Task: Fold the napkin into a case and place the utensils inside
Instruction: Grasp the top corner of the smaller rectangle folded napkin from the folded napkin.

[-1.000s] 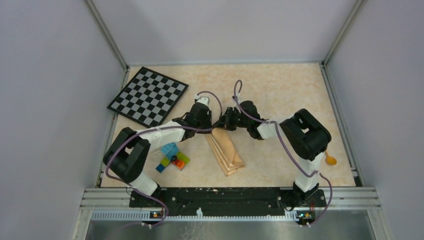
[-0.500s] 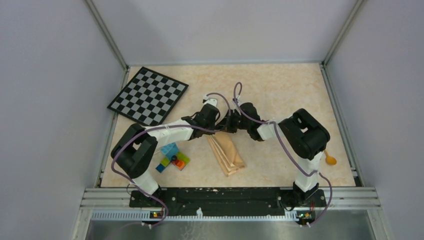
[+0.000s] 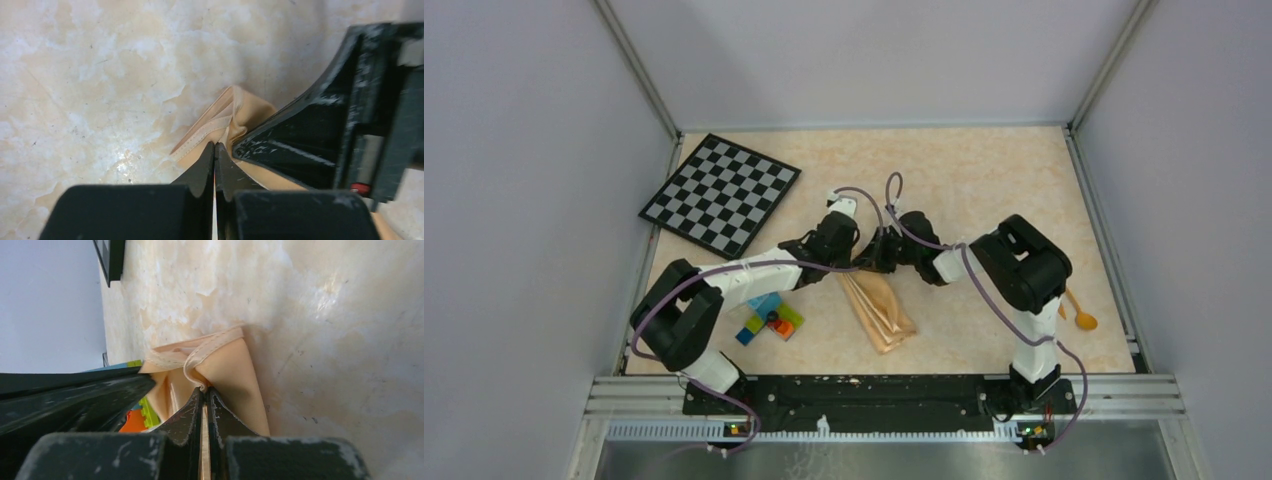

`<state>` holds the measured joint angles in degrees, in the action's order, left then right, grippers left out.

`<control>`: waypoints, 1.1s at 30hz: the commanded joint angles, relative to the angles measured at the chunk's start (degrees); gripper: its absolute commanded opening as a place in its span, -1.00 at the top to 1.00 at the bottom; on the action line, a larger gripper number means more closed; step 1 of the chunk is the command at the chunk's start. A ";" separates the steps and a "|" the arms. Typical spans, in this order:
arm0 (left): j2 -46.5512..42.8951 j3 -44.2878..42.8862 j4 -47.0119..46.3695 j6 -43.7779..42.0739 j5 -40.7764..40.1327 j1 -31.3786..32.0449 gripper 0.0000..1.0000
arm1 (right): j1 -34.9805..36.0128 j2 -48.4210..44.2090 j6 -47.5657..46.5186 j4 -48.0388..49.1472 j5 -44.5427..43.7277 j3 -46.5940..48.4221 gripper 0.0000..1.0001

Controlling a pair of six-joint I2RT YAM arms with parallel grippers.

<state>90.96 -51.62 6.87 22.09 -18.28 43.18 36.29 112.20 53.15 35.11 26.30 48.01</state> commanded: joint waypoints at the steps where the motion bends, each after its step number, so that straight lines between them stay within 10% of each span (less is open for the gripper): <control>1: -3.25 1.28 -6.00 0.49 2.01 0.15 1.00 | 2.09 2.49 1.13 3.68 1.33 2.70 1.00; 21: -4.74 4.97 -6.48 3.68 1.16 -0.20 1.00 | -0.26 1.77 6.33 16.84 7.40 -2.72 0.38; 33: -5.05 4.82 -6.33 3.25 1.72 -0.20 1.00 | -1.01 1.87 6.91 18.30 6.66 -4.05 0.55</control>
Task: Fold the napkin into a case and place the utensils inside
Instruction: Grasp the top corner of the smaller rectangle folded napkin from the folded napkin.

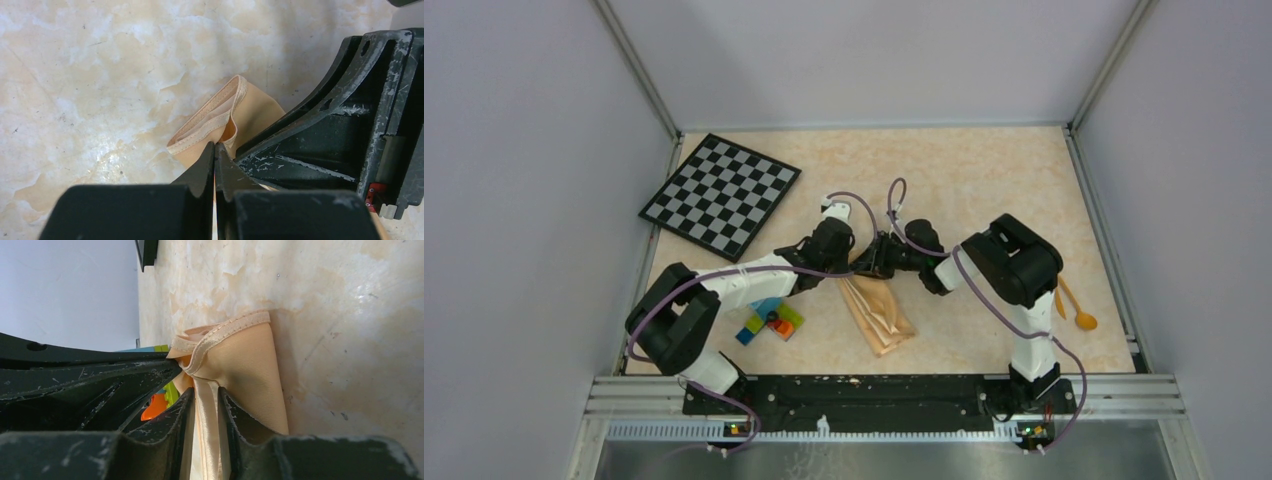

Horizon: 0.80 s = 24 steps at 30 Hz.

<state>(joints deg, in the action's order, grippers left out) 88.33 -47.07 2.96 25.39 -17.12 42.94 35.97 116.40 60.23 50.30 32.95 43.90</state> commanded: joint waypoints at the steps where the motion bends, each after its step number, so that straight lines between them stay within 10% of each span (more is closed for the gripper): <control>1: -2.46 0.28 -2.40 -0.15 0.61 0.08 1.00 | -0.78 -2.19 -0.29 3.20 -0.07 0.19 0.62; 24: 0.04 -1.43 -4.54 -0.72 3.14 0.13 1.00 | 4.22 4.64 -4.56 -10.13 -7.02 10.43 1.00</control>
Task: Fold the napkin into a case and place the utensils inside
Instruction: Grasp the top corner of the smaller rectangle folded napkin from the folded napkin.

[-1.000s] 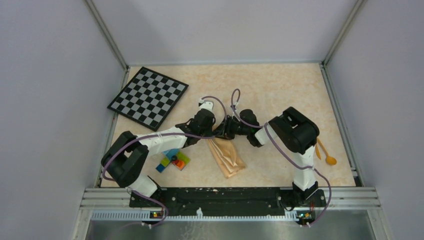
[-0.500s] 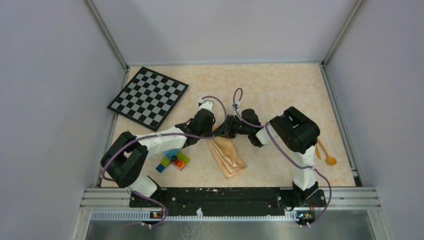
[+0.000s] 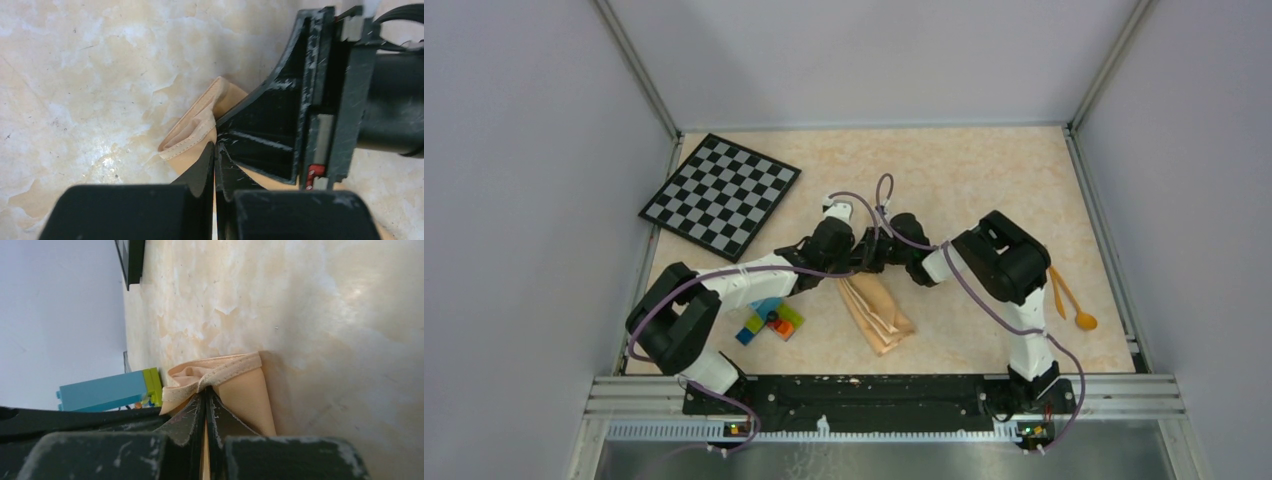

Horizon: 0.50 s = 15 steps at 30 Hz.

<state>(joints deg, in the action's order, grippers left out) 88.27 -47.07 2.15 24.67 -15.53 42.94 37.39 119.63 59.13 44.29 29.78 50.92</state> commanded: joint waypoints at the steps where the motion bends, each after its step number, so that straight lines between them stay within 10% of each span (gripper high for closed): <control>1: 0.56 -1.54 -3.41 0.52 1.44 0.13 1.00 | 3.12 1.59 -3.88 -5.01 -4.53 3.60 1.00; 6: 2.03 -1.49 -0.65 2.74 -0.31 0.00 0.94 | 1.40 0.51 -2.66 -2.28 -3.54 0.47 0.88; 15: -4.51 0.11 1.30 5.31 3.47 -1.44 0.25 | -0.31 -6.57 -3.77 -3.99 -1.17 -2.66 0.52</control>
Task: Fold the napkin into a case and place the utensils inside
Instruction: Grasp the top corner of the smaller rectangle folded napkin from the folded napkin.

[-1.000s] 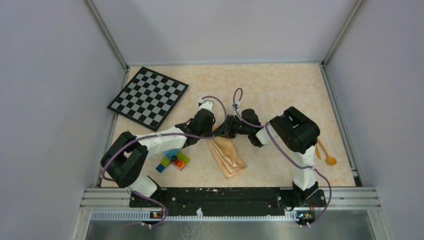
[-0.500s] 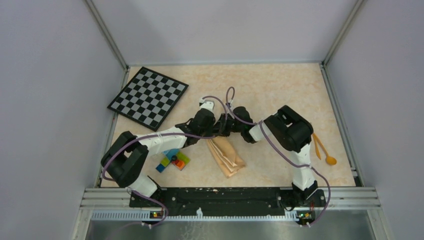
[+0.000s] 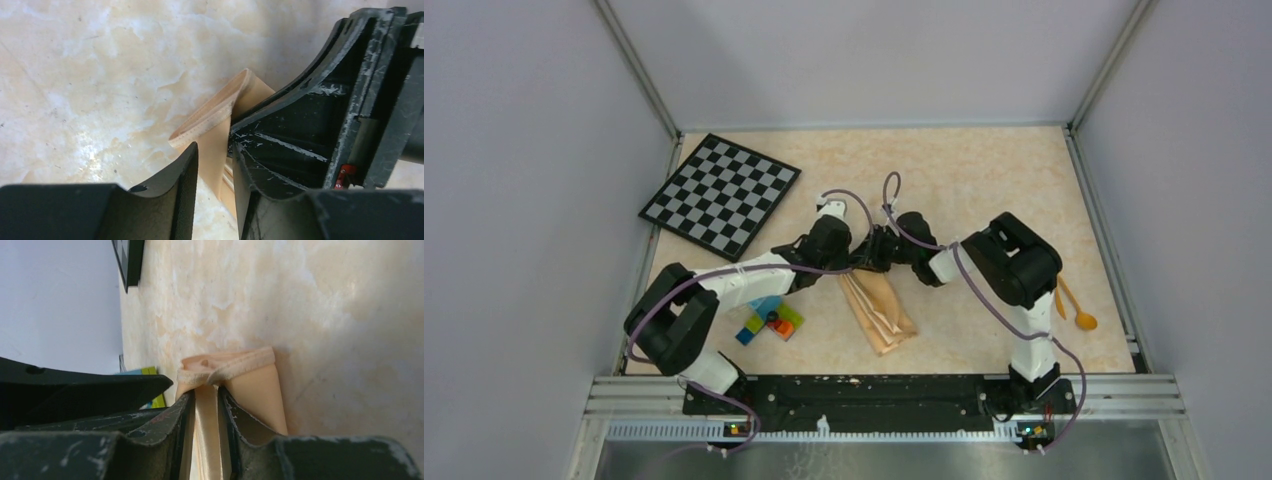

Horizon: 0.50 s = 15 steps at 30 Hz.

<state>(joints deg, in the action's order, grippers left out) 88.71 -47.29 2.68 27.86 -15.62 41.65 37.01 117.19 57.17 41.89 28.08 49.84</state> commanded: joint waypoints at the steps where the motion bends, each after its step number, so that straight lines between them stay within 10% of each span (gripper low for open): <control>1: -6.24 0.67 0.49 2.26 4.45 -0.28 0.24 | 0.01 -4.70 -1.77 -1.69 0.62 -1.95 0.52; 15: -3.19 0.30 -3.50 2.43 12.45 -3.27 0.77 | -0.57 -15.71 -8.31 -11.50 -1.45 -7.05 0.65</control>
<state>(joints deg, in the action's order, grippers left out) 82.15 -46.24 2.96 30.65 -6.33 38.70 36.86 106.96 54.00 34.52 28.36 44.25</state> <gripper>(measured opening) 0.132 0.174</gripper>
